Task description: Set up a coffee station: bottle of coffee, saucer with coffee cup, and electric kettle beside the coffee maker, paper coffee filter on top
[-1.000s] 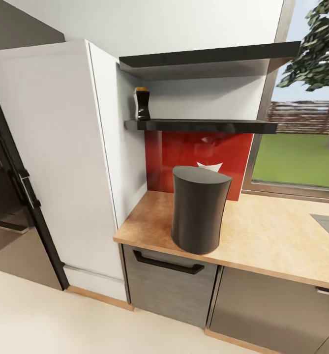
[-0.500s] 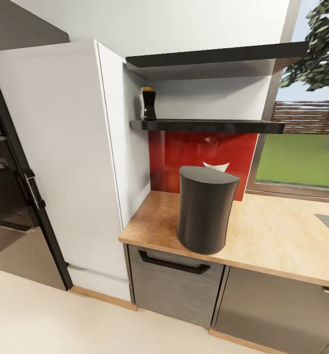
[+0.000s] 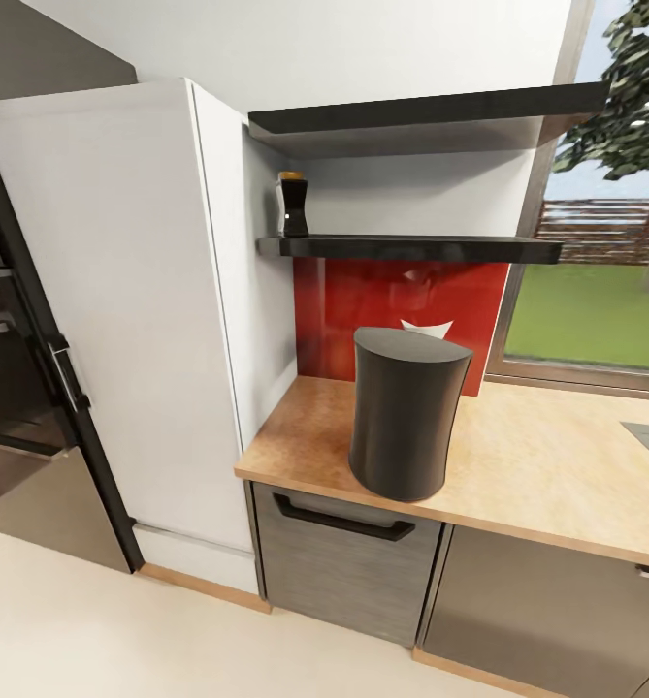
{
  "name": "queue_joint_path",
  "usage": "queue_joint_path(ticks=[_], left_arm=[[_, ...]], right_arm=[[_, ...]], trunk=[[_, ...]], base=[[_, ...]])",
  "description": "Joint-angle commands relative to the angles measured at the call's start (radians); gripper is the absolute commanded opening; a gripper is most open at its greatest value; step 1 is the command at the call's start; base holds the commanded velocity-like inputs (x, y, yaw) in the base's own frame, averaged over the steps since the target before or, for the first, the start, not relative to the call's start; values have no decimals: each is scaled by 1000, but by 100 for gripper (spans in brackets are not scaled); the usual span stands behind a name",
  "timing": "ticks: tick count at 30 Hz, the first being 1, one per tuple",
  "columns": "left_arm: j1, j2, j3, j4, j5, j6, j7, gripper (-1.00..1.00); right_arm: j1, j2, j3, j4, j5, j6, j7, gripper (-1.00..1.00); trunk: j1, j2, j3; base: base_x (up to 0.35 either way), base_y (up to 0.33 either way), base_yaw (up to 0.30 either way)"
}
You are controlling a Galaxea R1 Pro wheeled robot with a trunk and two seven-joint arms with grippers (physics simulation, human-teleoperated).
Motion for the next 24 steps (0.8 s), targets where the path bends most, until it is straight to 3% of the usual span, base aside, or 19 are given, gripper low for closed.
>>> queue_joint_path(ticks=[1, 4, 6, 10, 15, 24], left_arm=[[-1, -4, -8, -26, -9, -4, -8, 100], [-13, -20, -65, -150, -6, 6, -5, 100], [-24, -41, -98, -210, -5, 17, -4, 100], [-53, -76, -146, -282, -6, 77, -3, 100], [-61, -83, -172, -339, -6, 106, -4, 100], [-63, -82, -177, -400, -7, 112, -4, 100]], right_arm=[[0, 1, -52, -2, 46, 5, -4, 100], [0, 2, -162, -2, 136, 5, -3, 100], [0, 0, -182, -4, 149, 5, -3, 100], [0, -8, -193, -4, 159, 5, -3, 100], [0, -9, -193, -3, 160, 5, -3, 100], [0, -7, -194, -3, 159, 6, -2, 100]], trunk=[[0, -1, -1], [0, -1, -1], [0, -1, -1], [0, -1, -1], [0, -1, -1], [0, -1, -1]], base=[[0, 0, 0], [0, 0, 0], [0, 0, 0], [0, 0, 0], [-31, 0, 0], [-246, 0, 0]])
